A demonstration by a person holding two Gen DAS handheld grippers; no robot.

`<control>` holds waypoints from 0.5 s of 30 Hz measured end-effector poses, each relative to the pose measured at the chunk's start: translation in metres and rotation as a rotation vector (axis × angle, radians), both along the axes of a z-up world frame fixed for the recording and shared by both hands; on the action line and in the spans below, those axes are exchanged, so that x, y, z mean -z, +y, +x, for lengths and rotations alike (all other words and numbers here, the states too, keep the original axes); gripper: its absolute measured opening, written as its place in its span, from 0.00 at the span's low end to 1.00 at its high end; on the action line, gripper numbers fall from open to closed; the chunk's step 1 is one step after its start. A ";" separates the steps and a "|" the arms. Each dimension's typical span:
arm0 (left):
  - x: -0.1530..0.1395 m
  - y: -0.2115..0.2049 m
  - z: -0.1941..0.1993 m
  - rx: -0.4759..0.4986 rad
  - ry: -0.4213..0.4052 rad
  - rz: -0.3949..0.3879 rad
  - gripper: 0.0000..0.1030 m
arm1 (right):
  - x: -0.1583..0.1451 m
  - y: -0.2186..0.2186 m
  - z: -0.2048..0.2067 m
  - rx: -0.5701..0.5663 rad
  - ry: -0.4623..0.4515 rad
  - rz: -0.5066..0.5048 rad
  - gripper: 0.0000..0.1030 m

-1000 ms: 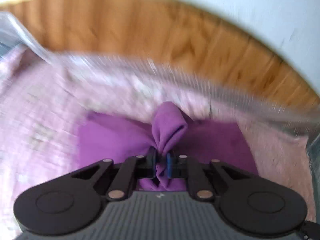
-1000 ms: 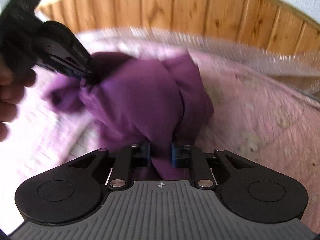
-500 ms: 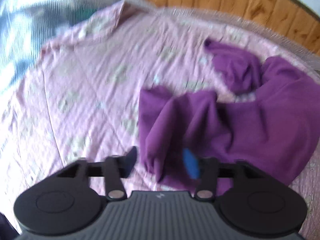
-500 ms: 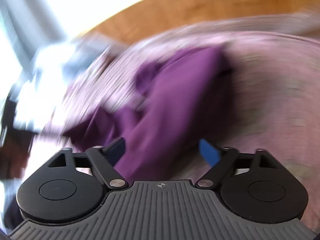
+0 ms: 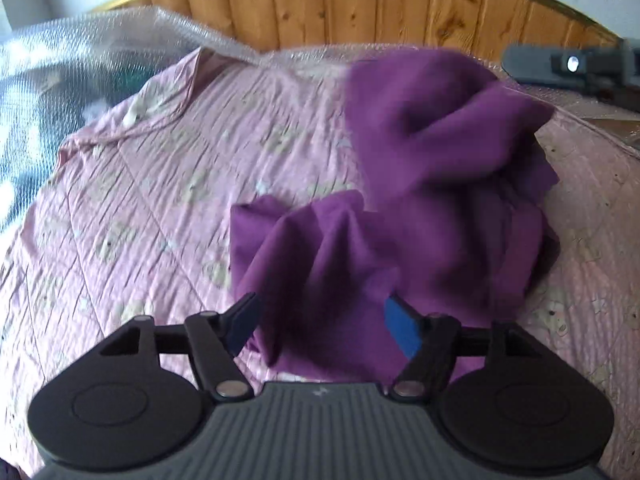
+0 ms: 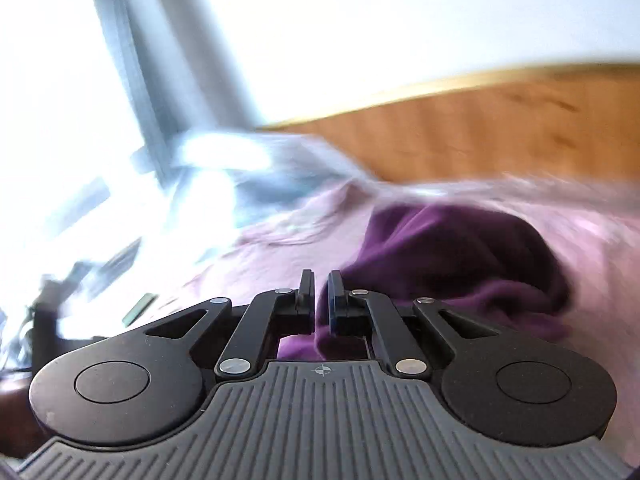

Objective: Fold clothes

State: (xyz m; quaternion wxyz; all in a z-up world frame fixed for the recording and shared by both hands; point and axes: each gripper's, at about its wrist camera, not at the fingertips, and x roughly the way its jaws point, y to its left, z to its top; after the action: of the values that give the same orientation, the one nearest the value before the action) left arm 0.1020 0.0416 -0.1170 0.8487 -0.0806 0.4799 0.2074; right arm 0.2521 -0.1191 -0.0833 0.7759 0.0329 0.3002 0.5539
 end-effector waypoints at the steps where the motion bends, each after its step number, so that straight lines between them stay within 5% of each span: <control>1: -0.002 0.001 0.000 0.003 -0.005 -0.005 0.68 | 0.006 -0.001 0.004 0.057 0.012 -0.029 0.42; 2: -0.006 0.000 -0.001 0.012 -0.019 -0.012 0.69 | 0.015 -0.010 0.011 0.145 0.041 -0.052 0.51; 6: -0.012 -0.016 0.014 0.084 -0.061 -0.005 0.77 | 0.066 -0.079 0.039 0.393 0.295 -0.052 0.56; 12: -0.003 -0.066 0.071 0.277 -0.099 0.086 0.86 | 0.123 -0.113 0.037 0.499 0.396 -0.197 0.70; 15: 0.022 -0.099 0.096 0.422 -0.038 0.147 0.87 | 0.130 -0.117 0.031 0.558 0.427 -0.214 0.74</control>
State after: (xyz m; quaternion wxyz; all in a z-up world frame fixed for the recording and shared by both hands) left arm 0.1976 -0.0571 -0.1394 0.8858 0.0799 0.4535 0.0579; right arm 0.2828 -0.2363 -0.2135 0.8159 0.1471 0.4913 0.2671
